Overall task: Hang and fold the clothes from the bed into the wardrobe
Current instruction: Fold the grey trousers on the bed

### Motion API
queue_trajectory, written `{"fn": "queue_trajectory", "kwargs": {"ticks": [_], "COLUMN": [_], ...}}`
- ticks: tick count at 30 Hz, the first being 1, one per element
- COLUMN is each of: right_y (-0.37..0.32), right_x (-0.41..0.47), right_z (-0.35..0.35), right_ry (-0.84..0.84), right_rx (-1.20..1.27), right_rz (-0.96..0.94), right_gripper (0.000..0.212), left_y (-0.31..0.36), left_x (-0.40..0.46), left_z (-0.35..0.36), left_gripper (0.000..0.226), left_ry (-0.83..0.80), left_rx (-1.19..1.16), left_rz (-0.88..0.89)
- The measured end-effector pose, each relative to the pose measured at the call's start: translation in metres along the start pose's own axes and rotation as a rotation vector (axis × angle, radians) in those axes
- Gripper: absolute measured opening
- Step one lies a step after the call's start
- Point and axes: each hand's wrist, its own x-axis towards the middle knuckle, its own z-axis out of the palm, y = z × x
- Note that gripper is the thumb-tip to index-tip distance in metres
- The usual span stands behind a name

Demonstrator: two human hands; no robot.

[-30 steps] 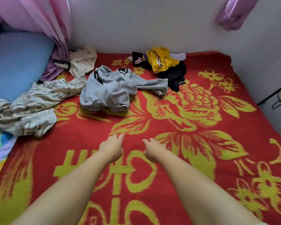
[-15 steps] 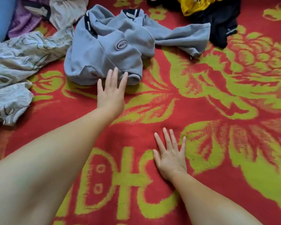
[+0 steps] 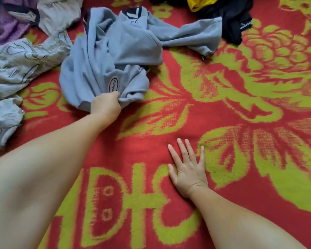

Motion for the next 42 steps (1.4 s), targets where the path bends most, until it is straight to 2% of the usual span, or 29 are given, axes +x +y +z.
{"fn": "queue_trajectory", "kwargs": {"ticks": [4,8,10,12,13,15,17,18,19,20,22,24,26,28,30,33,34,37,38,39,41,42], "right_y": [0.002,0.005,0.011,0.023,0.029,0.034,0.026,0.022,0.019,0.016,0.009,0.001,-0.005,-0.008,-0.01,-0.005,-0.001,0.006,0.005,0.004,-0.002,-0.005], "right_x": [0.004,0.011,0.002,-0.014,-0.027,-0.064,-0.113,-0.132,-0.151,-0.164,-0.177,-0.183,-0.181,-0.184,-0.194,-0.221,-0.232,-0.27,-0.281,-0.291,-0.312,-0.32], "right_z": [-0.004,-0.023,-0.05,-0.073,-0.081,-0.095,-0.109,-0.112,-0.121,-0.133,-0.158,-0.202,-0.244,-0.299,-0.359,-0.44,-0.46,-0.515,-0.526,-0.535,-0.551,-0.557], "right_ry": [-0.03,-0.12,-0.132,-0.123,-0.18,-0.436,-0.796,-0.963,-1.065,-1.099,-1.008,-0.769,-0.554,-0.356,-0.256,-0.23,-0.251,-0.345,-0.372,-0.385,-0.401,-0.425], "right_rx": [0.003,0.183,0.392,0.575,0.651,0.797,0.921,1.007,1.089,1.172,1.3,1.316,1.165,0.955,0.831,0.755,0.72,0.496,0.418,0.358,0.244,0.186], "right_rz": [0.013,-0.019,0.088,0.303,0.38,0.432,0.523,0.586,0.619,0.633,0.62,0.561,0.433,0.244,0.069,-0.11,-0.176,-0.358,-0.404,-0.442,-0.512,-0.533], "right_gripper": [0.06,0.058,0.04,0.028,0.025,0.019,0.028,0.036,0.041,0.038,0.018,0.019,0.018,0.036,0.047,0.048,0.048,0.047,0.046,0.045,0.042,0.04], "left_y": [0.045,0.079,0.093,0.108,0.114,0.124,0.133,0.134,0.134,0.133,0.13,0.132,0.14,0.157,0.17,0.175,0.174,0.165,0.162,0.161,0.166,0.174], "left_x": [-0.088,-0.195,-0.247,-0.291,-0.311,-0.351,-0.381,-0.385,-0.387,-0.387,-0.385,-0.391,-0.399,-0.414,-0.429,-0.435,-0.433,-0.41,-0.402,-0.397,-0.391,-0.39], "left_z": [0.017,0.032,0.031,0.03,0.029,0.021,0.0,-0.008,-0.021,-0.035,-0.067,-0.108,-0.137,-0.171,-0.2,-0.244,-0.261,-0.322,-0.339,-0.353,-0.373,-0.378], "left_gripper": [0.019,0.028,0.021,0.015,0.017,0.014,0.013,0.021,0.033,0.042,0.047,0.044,0.041,0.027,0.026,0.044,0.044,0.033,0.038,0.054,0.087,0.096], "left_ry": [-0.19,-0.485,-0.667,-0.859,-0.949,-1.046,-0.993,-0.922,-0.843,-0.782,-0.694,-0.666,-0.675,-0.672,-0.663,-0.637,-0.554,0.045,0.167,0.194,0.049,-0.019], "left_rx": [-0.155,-0.237,-0.3,-0.322,-0.325,-0.389,-0.625,-0.776,-0.894,-0.977,-1.096,-1.17,-1.178,-1.161,-1.11,-1.091,-1.095,-1.008,-0.928,-0.834,-0.557,-0.376], "left_rz": [0.018,0.03,0.058,0.1,0.119,0.097,-0.032,-0.129,-0.215,-0.278,-0.327,-0.281,-0.199,-0.101,-0.003,0.101,0.123,0.091,0.124,0.194,0.409,0.514]}}
